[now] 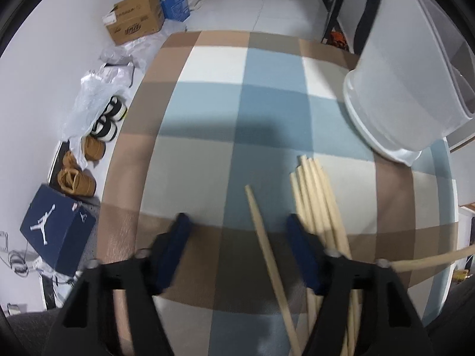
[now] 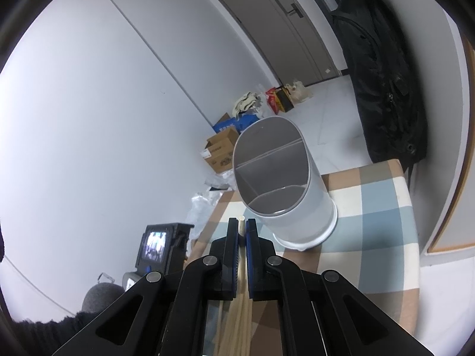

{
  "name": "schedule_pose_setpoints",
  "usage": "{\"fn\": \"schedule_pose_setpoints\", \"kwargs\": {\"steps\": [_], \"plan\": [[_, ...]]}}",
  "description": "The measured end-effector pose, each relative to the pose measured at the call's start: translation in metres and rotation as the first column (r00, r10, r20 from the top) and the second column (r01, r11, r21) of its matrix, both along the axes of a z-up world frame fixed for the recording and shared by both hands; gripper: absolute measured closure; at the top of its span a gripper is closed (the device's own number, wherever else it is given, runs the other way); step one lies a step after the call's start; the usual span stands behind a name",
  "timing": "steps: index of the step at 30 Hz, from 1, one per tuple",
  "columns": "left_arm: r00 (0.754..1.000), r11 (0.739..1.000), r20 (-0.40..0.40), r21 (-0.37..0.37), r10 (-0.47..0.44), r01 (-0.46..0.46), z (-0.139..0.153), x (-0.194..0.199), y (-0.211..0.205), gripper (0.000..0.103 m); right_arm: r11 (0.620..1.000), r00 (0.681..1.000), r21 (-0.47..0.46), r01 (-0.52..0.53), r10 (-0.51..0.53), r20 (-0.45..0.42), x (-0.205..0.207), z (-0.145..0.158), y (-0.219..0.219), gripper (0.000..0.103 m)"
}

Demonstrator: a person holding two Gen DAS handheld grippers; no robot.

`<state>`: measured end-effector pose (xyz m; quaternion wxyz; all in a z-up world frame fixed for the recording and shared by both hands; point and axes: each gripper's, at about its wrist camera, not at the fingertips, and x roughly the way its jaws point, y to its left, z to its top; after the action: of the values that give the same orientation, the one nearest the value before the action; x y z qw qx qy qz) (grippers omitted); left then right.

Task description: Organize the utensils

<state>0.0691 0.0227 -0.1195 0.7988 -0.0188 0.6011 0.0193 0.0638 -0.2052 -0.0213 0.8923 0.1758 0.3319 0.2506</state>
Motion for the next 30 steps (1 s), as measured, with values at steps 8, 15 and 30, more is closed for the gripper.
{"fn": "schedule_pose_setpoints", "kwargs": {"steps": [8, 15, 30], "plan": [[0.998, 0.993, 0.059, -0.113, 0.026, -0.019, 0.003, 0.006, 0.014, 0.102, 0.999, 1.000, -0.022, 0.029, -0.029, 0.006, 0.000, 0.000, -0.004, 0.099], [0.955, 0.985, 0.294, -0.171, 0.041, 0.011, 0.056, -0.010, 0.019, 0.102, 0.998, 0.999, -0.053, 0.046, -0.046, 0.015, -0.001, 0.004, -0.001, 0.099], [0.840, 0.976, 0.535, -0.117, -0.094, 0.183, 0.124, -0.035, -0.001, 0.102, 0.992, 0.995, -0.114, 0.057, -0.047, 0.085, -0.011, 0.042, 0.010, 0.099]]}}
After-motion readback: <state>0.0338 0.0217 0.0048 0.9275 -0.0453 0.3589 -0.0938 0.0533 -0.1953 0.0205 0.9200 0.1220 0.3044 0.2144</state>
